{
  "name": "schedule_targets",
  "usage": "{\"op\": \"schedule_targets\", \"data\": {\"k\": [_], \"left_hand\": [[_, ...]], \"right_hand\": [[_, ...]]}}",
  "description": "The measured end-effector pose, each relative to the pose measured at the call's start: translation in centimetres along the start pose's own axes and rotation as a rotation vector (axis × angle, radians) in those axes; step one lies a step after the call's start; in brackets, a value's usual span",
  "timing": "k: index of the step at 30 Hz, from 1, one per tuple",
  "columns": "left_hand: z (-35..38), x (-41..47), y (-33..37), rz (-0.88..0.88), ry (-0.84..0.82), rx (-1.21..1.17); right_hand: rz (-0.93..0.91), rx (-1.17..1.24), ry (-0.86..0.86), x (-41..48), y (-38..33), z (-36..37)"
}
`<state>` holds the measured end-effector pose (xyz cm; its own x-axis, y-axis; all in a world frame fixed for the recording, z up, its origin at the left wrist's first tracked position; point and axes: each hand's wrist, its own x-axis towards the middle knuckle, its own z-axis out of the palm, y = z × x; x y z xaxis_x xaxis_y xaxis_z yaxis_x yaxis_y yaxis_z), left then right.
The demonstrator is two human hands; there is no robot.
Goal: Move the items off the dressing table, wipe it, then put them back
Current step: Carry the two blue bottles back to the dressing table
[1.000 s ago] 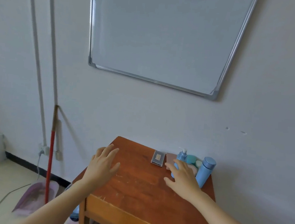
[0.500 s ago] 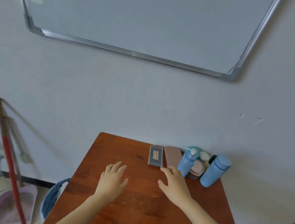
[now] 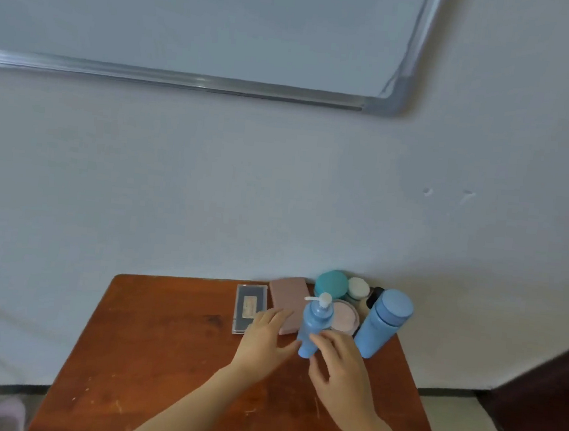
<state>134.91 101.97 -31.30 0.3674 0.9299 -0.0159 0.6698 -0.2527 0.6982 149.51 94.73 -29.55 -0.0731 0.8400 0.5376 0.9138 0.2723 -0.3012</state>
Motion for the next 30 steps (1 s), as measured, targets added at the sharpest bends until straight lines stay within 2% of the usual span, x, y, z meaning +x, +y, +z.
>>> {"op": "schedule_targets", "data": {"k": [5, 7, 10, 13, 17, 21, 25, 30], "left_hand": [[2.2, 2.0, 2.5, 0.039, -0.034, -0.258], [2.4, 2.5, 2.6, 0.004, 0.015, -0.297], [2.5, 3.2, 2.6, 0.008, 0.002, -0.324], [2.6, 3.5, 2.4, 0.029, -0.023, -0.329], [2.7, 3.4, 1.6, 0.033, -0.035, -0.303], [2.4, 3.4, 1.2, 0.031, -0.045, -0.282], [2.5, 3.5, 1.2, 0.035, -0.04, -0.272], [2.4, 3.6, 1.3, 0.006, -0.043, -0.288]], "right_hand": [[0.087, -0.067, 0.134, -0.7, 3.0, -1.5], [0.175, -0.084, 0.206, -0.5, 4.0, -2.2], [0.325, -0.151, 0.289, 0.6, 6.0, -3.1], [0.419, -0.175, 0.269, 2.0, 7.5, -3.5], [0.463, 0.054, 0.177, 3.1, 7.9, -2.7], [0.587, 0.273, 0.225, 3.2, 7.9, -1.5], [0.653, 0.362, 0.298, 3.0, 7.9, -0.7], [0.676, 0.381, 0.304, 2.6, 8.0, -0.4]]}}
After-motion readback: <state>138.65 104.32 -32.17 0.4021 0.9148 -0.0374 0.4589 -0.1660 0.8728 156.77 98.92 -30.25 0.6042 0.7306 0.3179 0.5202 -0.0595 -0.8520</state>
